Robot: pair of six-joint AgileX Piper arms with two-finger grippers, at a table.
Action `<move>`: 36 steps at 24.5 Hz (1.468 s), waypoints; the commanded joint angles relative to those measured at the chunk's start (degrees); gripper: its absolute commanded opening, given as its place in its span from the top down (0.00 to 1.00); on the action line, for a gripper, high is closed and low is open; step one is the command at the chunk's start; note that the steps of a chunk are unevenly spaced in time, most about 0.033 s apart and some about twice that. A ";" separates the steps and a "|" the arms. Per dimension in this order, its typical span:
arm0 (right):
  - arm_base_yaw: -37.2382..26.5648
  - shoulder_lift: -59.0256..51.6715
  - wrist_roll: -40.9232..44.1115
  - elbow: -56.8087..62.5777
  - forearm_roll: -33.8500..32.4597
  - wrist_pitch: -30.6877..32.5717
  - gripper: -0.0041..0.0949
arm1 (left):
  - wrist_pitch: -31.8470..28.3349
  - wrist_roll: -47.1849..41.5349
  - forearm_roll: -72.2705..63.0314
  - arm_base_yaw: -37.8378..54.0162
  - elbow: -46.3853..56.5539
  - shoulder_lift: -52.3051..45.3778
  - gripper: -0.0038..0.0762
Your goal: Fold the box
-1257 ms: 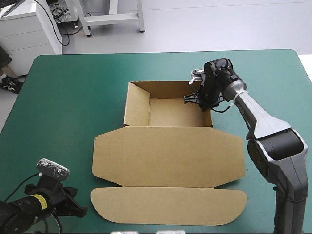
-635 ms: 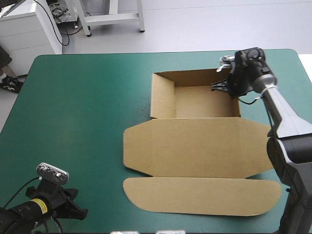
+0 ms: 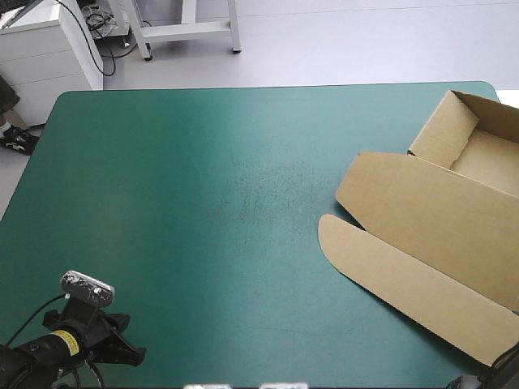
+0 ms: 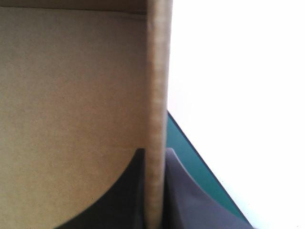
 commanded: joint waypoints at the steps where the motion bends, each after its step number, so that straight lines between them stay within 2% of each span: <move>1: -2.02 -2.85 -0.15 -1.37 0.52 0.82 0.83 | -2.56 0.10 -0.22 -0.09 -1.49 0.32 0.96; 2: -2.75 -2.85 -0.71 -1.37 0.52 0.82 0.67 | -2.56 0.10 -0.22 -0.09 -1.49 0.32 0.96; 3: -2.75 -2.85 -0.71 -1.37 0.65 0.82 0.60 | -2.56 0.10 -0.22 -0.09 -1.49 0.32 0.96; 6: -2.75 -2.85 -0.71 -1.37 0.37 0.82 0.45 | -2.56 0.10 -0.22 -0.09 -1.49 0.32 0.96; 7: -2.75 -2.99 -0.19 -1.37 0.64 0.82 0.42 | -2.56 0.10 -0.22 -0.09 -1.49 0.32 0.96; 13: -2.75 -9.06 0.46 -1.37 3.02 0.82 0.43 | -2.36 0.10 -0.22 -0.09 -1.49 0.32 0.96; 14: -2.75 -10.16 0.30 -1.37 4.38 0.82 0.44 | -2.36 0.10 -0.22 -0.09 -1.49 0.32 0.96; 16: -2.75 -13.54 -0.58 -1.37 9.12 0.82 0.53 | -2.36 0.10 -0.22 -0.09 -1.49 0.32 0.96; 17: -2.75 -16.48 -1.57 -0.84 13.80 0.82 0.70 | -2.36 0.10 -0.22 -0.09 -1.49 0.32 0.96; 18: -2.75 -17.89 -1.90 -0.22 16.06 0.82 0.77 | -2.36 0.10 -0.22 -0.09 -1.49 0.32 0.96; 19: -2.75 -21.54 -3.93 2.45 22.16 0.82 0.94 | -2.36 0.10 -0.22 -0.09 -1.49 0.32 0.96; 20: -2.17 -25.54 -4.76 6.54 24.31 0.82 0.97 | -2.52 0.10 -0.22 -0.09 -1.49 0.32 0.96; 25: 3.50 -34.76 -4.79 16.48 18.60 0.82 0.96 | -2.76 0.10 -0.22 -0.09 -1.49 0.32 0.96; 33: 21.51 -51.98 -5.31 31.28 13.91 0.71 0.96 | -2.76 0.10 -0.22 -0.09 -1.49 0.32 0.96; 36: 26.06 -58.27 -5.31 36.38 13.82 0.71 0.96 | -2.76 0.10 -0.22 -0.09 -1.49 0.32 0.96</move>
